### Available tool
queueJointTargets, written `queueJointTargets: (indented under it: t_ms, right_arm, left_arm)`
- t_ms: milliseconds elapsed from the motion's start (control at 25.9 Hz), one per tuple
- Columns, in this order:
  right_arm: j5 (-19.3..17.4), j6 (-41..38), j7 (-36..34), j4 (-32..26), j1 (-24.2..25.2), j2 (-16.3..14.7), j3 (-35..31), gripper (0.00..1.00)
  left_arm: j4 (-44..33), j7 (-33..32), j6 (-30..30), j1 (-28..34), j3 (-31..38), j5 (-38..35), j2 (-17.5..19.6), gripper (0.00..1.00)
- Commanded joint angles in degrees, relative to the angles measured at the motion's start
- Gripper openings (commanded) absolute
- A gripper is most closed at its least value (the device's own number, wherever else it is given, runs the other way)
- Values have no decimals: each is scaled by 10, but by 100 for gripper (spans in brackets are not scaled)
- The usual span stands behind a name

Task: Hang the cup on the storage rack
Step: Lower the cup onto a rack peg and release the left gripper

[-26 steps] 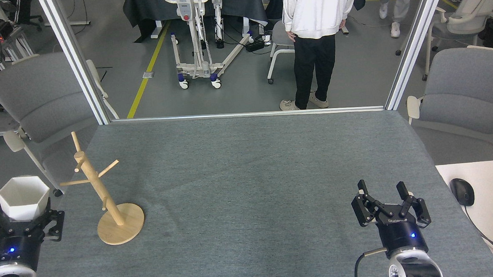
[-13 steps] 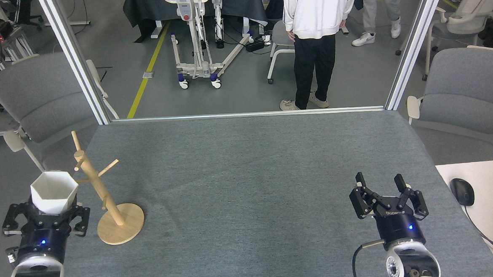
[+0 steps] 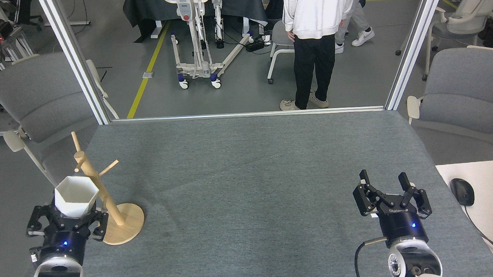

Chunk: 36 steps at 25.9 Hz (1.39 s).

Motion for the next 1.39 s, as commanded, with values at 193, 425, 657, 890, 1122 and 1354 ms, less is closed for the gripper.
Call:
queueJointTargets:
  t_ms: [193, 425, 657, 890, 1122, 1354]
  right_arm:
    - [-1, -1, 0, 5, 0, -2, -1, 99]
    - [-2, -1, 0, 6, 0, -3, -1, 99]
    - [-2, -1, 0, 12, -1, -5, -2, 99]
    - [-2, -1, 0, 14, -1, -6, -2, 99]
    - [-2, -1, 0, 14, -1, -5, -2, 99]
    - [-2, -1, 0, 14, -1, -5, -2, 99]
  left_arm:
    - [40, 2, 11, -2, 1, -1, -4, 84]
    - [67, 7, 43, -5, 0, 2, -3, 97]
    - [73, 8, 41, -1, 0, 4, 0, 97]
    - [98, 11, 37, 4, 1, 5, -1, 98]
    - [113, 27, 35, 24, 1, 30, -3, 98]
    - [111, 33, 26, 37, -33, 61, -34, 98]
